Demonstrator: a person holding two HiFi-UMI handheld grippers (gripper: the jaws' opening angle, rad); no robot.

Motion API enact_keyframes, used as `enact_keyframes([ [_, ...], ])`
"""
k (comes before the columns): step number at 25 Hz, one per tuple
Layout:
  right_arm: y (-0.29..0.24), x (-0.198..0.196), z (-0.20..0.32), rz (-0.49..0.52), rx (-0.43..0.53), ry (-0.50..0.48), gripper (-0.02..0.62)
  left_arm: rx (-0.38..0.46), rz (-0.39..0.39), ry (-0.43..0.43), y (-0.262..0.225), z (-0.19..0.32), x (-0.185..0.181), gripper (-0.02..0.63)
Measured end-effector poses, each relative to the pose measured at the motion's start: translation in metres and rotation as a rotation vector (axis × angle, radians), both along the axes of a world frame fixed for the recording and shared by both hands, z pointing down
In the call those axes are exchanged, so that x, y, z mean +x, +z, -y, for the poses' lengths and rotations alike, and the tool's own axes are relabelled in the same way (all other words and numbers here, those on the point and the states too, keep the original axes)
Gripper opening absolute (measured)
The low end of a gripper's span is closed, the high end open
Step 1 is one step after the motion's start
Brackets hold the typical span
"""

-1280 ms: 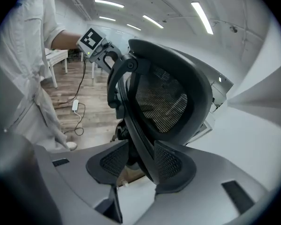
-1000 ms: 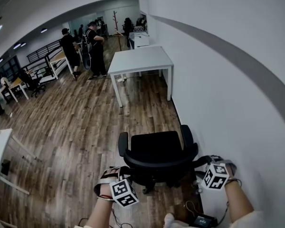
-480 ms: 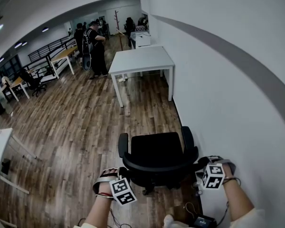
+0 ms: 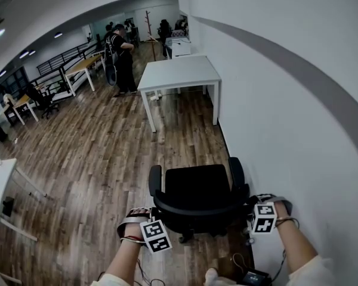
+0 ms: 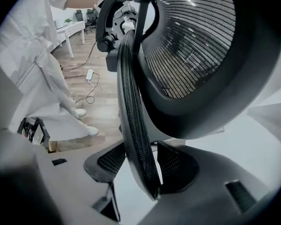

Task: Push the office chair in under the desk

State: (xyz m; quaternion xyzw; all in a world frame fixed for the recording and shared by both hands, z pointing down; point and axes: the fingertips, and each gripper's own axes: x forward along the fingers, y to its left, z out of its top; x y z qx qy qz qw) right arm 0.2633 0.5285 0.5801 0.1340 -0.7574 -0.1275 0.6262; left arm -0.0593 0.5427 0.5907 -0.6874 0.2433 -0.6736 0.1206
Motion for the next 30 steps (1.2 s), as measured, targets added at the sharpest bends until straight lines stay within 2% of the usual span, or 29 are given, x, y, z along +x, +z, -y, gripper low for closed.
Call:
enact_keyframes([
  [12, 0.028, -0.001, 0.003, -0.098, -0.082, -0.051, 0.225, -0.103, 0.153, 0.023, 0.037, 0.012, -0.025, 0.179],
  [17, 0.028, -0.001, 0.004, -0.12, -0.086, -0.079, 0.198, -0.102, 0.128, 0.04, 0.038, 0.016, -0.024, 0.164],
  [30, 0.028, -0.002, 0.011, -0.121, -0.051, -0.112, 0.155, -0.139, 0.157, 0.058, 0.039, 0.018, -0.026, 0.132],
])
